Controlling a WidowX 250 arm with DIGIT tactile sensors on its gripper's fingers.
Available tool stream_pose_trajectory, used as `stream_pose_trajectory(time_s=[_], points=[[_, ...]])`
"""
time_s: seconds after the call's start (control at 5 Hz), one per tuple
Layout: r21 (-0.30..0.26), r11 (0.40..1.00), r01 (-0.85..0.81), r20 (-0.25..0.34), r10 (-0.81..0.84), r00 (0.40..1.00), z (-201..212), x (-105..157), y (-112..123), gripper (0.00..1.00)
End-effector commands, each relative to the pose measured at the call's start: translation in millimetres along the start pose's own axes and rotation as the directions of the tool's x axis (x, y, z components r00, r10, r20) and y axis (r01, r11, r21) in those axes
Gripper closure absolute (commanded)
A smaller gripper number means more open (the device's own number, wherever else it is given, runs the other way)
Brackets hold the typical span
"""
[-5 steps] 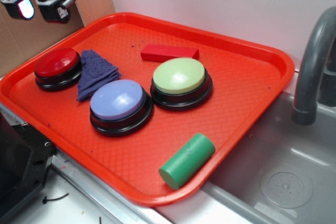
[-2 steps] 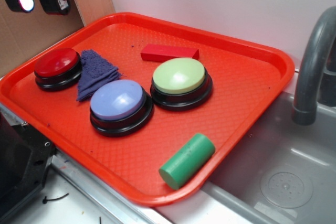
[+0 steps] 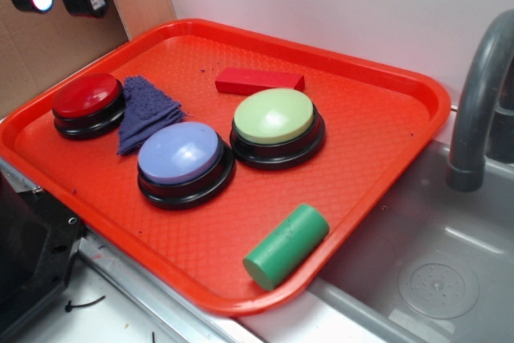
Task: Push the red button.
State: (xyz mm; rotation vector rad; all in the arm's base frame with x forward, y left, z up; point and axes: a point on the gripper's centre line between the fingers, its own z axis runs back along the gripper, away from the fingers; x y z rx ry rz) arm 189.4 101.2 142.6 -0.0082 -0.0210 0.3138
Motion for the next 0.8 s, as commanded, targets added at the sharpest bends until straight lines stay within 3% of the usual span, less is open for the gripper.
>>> stream_pose_trajectory(time_s=[0.0,0.6], points=[[-0.018,1.0,0.007,0.077,-0.005,0.997,36.4,6.6,5.9,0.0],[-0.009,1.0,0.016,0.086,-0.015,0.996,52.1,2.9,2.4,0.0]])
